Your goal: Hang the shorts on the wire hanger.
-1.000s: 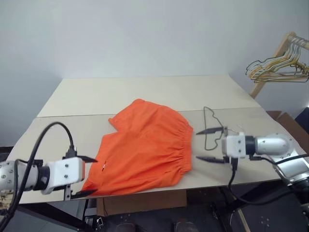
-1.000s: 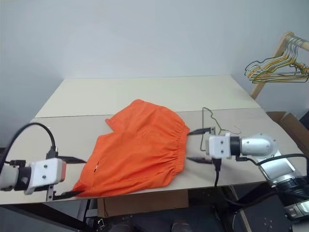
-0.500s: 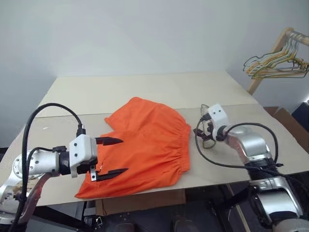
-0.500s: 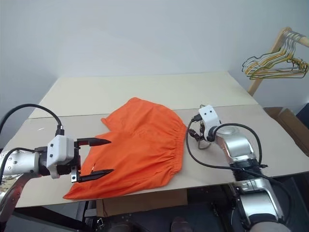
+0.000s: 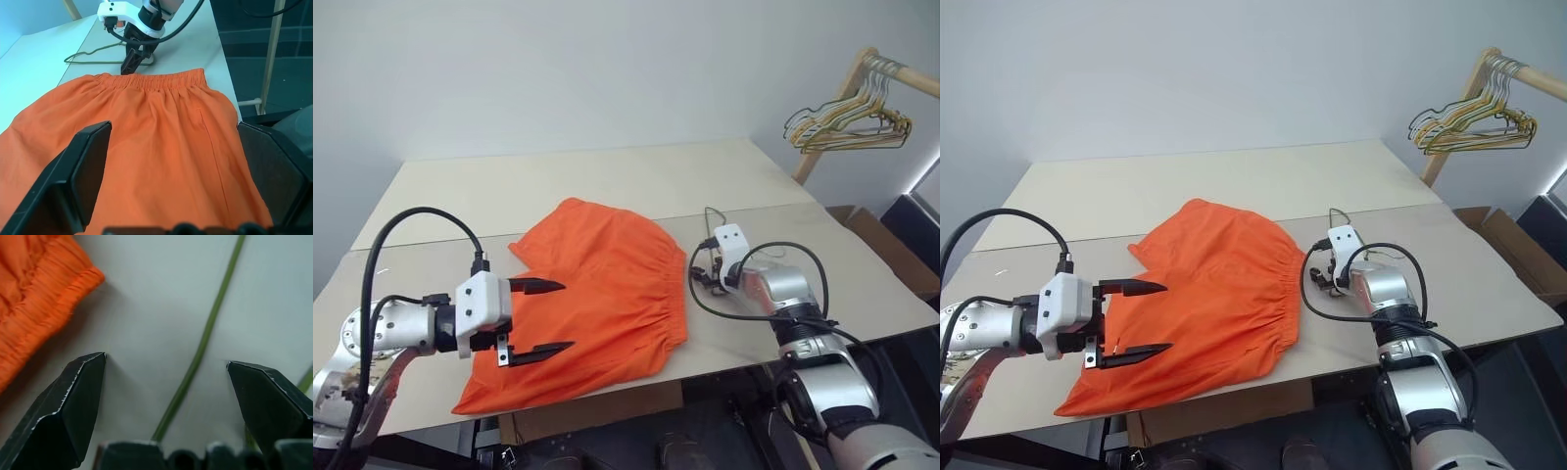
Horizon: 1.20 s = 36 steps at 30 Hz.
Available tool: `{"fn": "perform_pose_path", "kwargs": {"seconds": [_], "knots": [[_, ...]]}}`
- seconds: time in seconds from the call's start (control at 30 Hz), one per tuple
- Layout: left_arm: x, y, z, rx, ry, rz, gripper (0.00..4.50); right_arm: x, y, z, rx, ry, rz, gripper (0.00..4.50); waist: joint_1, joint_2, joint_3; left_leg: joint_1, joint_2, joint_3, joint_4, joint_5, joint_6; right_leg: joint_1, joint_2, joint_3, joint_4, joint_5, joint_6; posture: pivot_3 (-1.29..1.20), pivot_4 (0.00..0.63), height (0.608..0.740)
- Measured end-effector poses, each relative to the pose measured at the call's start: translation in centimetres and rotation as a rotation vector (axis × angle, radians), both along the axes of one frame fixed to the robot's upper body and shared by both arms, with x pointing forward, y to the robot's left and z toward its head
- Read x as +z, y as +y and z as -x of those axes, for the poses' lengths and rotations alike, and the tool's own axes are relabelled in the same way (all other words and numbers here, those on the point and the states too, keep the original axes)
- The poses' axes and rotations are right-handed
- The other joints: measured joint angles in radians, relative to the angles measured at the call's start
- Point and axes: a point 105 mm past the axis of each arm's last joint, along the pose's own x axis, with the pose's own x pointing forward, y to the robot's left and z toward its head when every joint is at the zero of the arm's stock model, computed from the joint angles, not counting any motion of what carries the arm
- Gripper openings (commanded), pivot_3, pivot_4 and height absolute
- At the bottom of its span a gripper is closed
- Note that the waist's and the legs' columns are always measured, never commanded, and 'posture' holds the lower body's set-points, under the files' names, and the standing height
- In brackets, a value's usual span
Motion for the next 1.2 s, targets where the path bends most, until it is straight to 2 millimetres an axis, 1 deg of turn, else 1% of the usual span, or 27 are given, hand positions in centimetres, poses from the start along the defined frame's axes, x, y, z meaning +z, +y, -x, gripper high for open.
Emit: {"fn": "perform_pose_path", "kwargs": {"seconds": [0.17,0.27,0.43,0.63,0.67,0.9,1.03,1.13,1.2], "knots": [[-0.2,-0.2,0.1,-0.01,0.001,-0.005,4.43,0.0,0.1,-0.1,0.003,0.027,-0.035,4.5,-0.001,0.0,0.0,0.0,0.0,0.0,0.0,0.0,0.0,0.001,0.0,0.0,0.0,0.0,0.0,-0.04,0.0,0.74],[-0.2,-0.2,0.1,-0.012,-0.003,-0.005,4.5,-0.1,0.1,-0.1,0.009,0.042,-0.021,3.94,-0.004,0.0,0.0,0.001,0.0,-0.001,0.0,0.0,0.0,0.001,0.0,0.0,0.0,0.0,0.0,-0.04,0.0,0.74],[-0.2,-0.6,0.0,-0.022,-0.015,0.008,4.5,-0.3,0.8,-0.2,0.034,0.045,0.026,2.22,-0.013,0.0,-0.003,0.001,0.0,-0.002,0.0,0.0,0.0,0.002,0.0,-0.001,0.0,0.0,0.0,-0.05,0.0,0.74],[-0.2,-0.6,0.0,-0.019,-0.017,0.013,4.5,-0.8,0.6,0.0,0.043,0.055,0.083,0.15,-0.015,0.0,-0.011,0.001,0.0,-0.003,0.0,0.0,0.0,0.003,0.0,-0.002,-0.001,0.0,0.0,-0.04,0.0,0.74],[-0.2,-0.6,0.0,-0.019,-0.017,0.013,4.5,-0.9,0.5,0.1,0.042,0.053,0.083,0.03,-0.015,0.0,-0.012,0.001,0.0,-0.003,0.0,0.0,0.0,0.003,0.0,-0.002,-0.001,0.0,0.0,-0.04,0.0,0.74],[-0.3,-0.6,-0.1,-0.015,-0.023,0.003,4.5,-1.3,-0.2,0.3,0.018,0.057,0.074,0.03,-0.006,0.002,-0.019,0.005,0.0,-0.005,-0.001,0.0,0.0,0.009,0.0,-0.004,-0.004,-0.001,0.0,-0.05,0.0,0.74],[-0.4,-0.9,-0.2,-0.021,-0.022,0.009,4.5,-1.1,-0.7,0.4,-0.01,0.037,0.059,0.03,0.003,0.003,-0.018,0.009,0.0,-0.005,-0.001,-0.001,0.0,0.013,-0.001,-0.004,-0.005,-0.001,0.001,-0.05,0.0,0.74],[-0.3,-0.9,-0.4,-0.017,-0.029,0.014,4.5,-0.7,-1.0,0.8,-0.023,0.023,0.074,0.03,0.007,0.006,-0.016,0.008,-0.001,-0.005,-0.001,-0.001,0.0,0.013,-0.001,-0.004,-0.005,-0.001,0.001,-0.05,0.0,0.74],[-0.2,-0.9,-0.5,-0.009,-0.034,0.016,4.5,-0.3,-1.6,1.6,-0.033,0.034,0.092,0.03,0.008,0.008,-0.015,0.007,-0.001,-0.005,-0.001,-0.001,0.0,0.011,-0.001,-0.004,-0.004,-0.001,0.002,-0.05,0.0,0.74]]}}
